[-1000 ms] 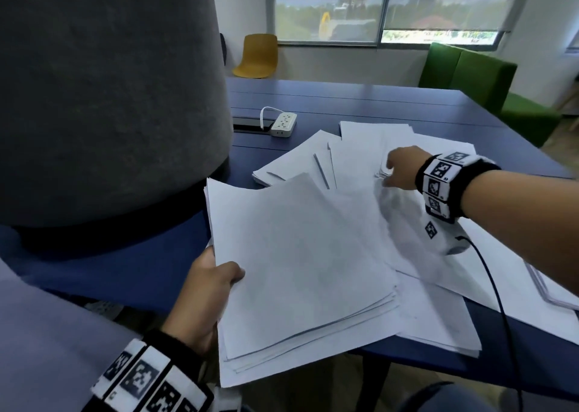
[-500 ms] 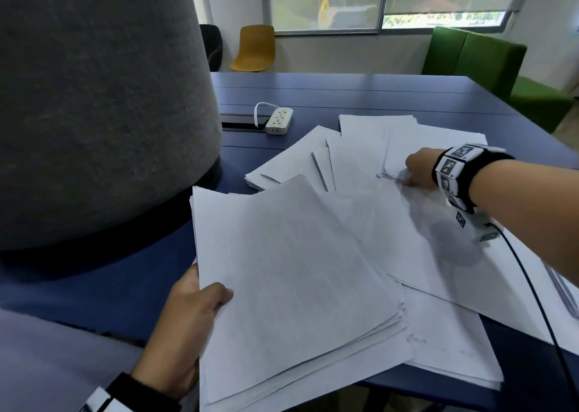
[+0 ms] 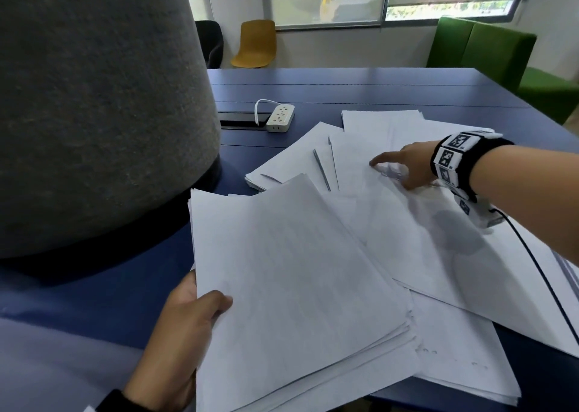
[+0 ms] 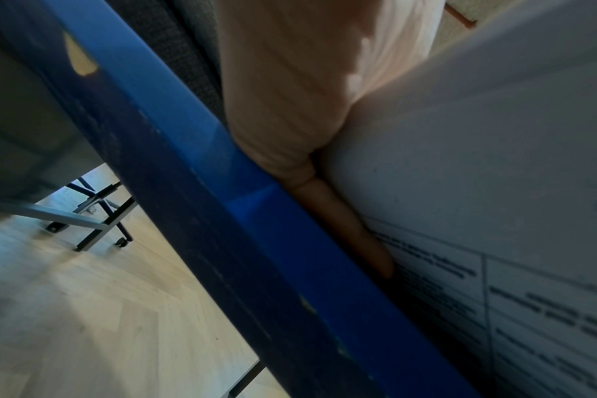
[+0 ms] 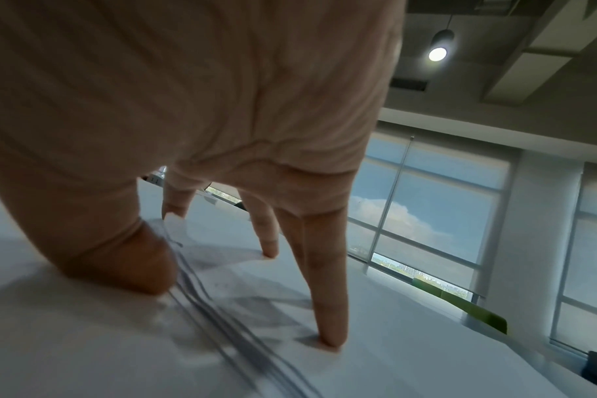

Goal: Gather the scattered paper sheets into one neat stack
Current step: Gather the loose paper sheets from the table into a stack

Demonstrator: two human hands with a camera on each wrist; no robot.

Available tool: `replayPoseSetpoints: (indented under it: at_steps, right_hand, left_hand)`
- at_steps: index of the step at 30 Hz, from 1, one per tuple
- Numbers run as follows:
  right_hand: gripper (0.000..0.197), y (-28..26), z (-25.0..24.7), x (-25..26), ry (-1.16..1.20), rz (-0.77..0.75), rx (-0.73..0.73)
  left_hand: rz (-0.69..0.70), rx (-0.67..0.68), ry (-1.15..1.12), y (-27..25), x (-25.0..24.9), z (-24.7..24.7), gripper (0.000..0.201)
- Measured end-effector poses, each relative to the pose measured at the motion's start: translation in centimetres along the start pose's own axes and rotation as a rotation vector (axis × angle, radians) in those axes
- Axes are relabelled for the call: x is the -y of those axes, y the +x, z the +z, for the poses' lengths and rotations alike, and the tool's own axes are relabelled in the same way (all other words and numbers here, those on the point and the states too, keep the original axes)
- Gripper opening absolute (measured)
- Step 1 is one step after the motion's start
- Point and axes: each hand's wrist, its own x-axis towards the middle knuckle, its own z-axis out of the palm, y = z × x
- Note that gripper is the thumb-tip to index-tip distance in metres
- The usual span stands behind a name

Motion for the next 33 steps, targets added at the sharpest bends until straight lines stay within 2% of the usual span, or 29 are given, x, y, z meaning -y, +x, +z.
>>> replayPoseSetpoints:
  at_steps: [4, 11, 17, 22, 26, 30, 31, 33]
  right_hand:
    - [0.058, 0.5, -0.3, 0.2, 0.024, 0.027, 0.004]
    - [0.053, 0.8, -0.1, 0.0, 0.016, 0.015, -0.026]
    - [0.019, 0.4, -0.3, 0.6, 0.015, 0.021, -0.037]
    - [0.031, 0.1, -0.1, 0.7, 0.079, 0.108, -0.094]
    - [0.014, -1.0, -0.3, -0.4, 0.221, 0.192, -0.260]
    - [0.052, -2.0, -1.0, -0.4, 0.334, 0.247, -0.400]
    - [0.052, -2.4, -1.5, -0.2, 0.334, 0.268, -0.426]
    - [0.034, -3.3, -2.6, 0.2, 0.320, 0.276, -0.497]
  left_hand:
    - [0.000, -0.011, -0.001, 0.1, 0.0, 0.1, 0.033]
    - [-0.003, -0.014, -0.006, 0.0, 0.0, 0.1, 0.034]
    - [-0.006, -0.008, -0.028, -0.1, 0.0, 0.1, 0.033]
    - [0.001, 0.016, -0.031, -0.1, 0.0, 0.1, 0.033]
    - [0.010, 0.036, -0.019, -0.2, 0.1, -0.1, 0.033]
    - [0.027, 0.042, -0.008, -0.1, 0.1, -0.2, 0.030]
    - [0.027, 0.043, -0.009, -0.2, 0.1, -0.2, 0.028]
    - [0.026, 0.040, -0.016, -0.2, 0.1, -0.1, 0.025]
